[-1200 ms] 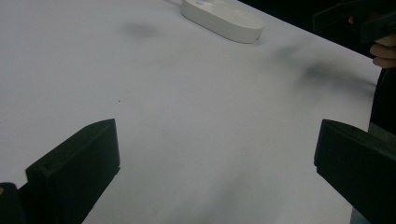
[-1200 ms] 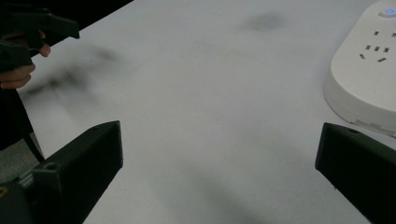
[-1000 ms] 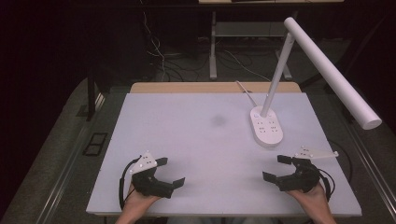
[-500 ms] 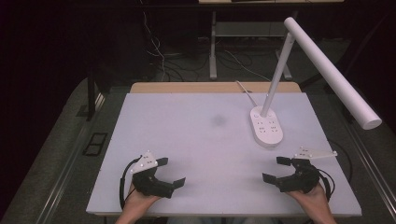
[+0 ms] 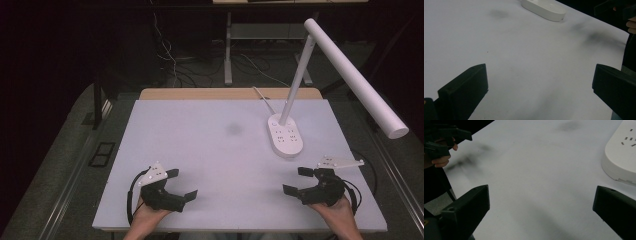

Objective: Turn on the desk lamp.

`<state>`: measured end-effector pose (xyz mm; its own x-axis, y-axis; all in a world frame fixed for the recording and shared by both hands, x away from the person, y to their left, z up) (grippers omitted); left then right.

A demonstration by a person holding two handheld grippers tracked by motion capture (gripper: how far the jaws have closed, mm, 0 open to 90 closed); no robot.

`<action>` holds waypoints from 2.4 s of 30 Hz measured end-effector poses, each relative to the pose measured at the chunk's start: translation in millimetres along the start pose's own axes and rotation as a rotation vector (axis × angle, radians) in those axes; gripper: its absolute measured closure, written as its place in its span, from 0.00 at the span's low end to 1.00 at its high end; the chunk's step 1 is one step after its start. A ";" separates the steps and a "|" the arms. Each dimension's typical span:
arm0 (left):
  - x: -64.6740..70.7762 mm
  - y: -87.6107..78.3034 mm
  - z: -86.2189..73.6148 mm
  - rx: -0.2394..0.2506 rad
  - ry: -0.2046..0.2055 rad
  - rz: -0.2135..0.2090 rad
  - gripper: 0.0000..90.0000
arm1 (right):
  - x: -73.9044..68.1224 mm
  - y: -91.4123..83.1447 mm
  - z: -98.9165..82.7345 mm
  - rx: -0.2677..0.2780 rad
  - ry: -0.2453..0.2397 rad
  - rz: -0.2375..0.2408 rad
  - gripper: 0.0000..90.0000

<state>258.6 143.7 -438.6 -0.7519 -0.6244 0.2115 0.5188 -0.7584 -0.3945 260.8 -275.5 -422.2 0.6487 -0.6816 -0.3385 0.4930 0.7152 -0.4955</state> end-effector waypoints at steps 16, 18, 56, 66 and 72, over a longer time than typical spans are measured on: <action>-1.3 -0.2 -0.9 -0.003 -0.012 0.004 0.00 | 3.7 -0.7 22.6 -0.023 -0.022 0.001 0.01; -1.3 -0.4 -1.0 -0.003 -0.012 0.005 0.00 | 5.4 -1.3 24.8 -0.026 -0.022 0.001 0.01; -1.2 0.9 -1.7 -0.006 -0.009 0.013 0.00 | 44.2 -3.7 71.7 -0.080 -0.043 -0.039 0.01; -1.0 1.3 -1.7 -0.003 -0.009 0.012 0.00 | 54.3 -0.4 84.5 -0.093 -0.047 -0.051 0.01; -0.8 1.6 -1.8 -0.006 -0.005 0.009 0.00 | 64.5 3.7 90.5 -0.109 -0.029 -0.065 0.01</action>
<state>259.4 143.3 -441.0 -0.7453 -0.6319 0.2126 0.5229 -0.7519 -0.4015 356.9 -302.8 -373.5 0.6343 -0.7205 -0.2803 0.4698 0.6472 -0.6003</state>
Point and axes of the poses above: each handheld gripper's, and its own axes: y roughly forward along the jaws, z roughly out of its top, x roughly to its right, the point moved 3 cm from there along y, roughly forward along the jaws, and after that the axes turned 3 degrees about x, right-handed, at the moved point
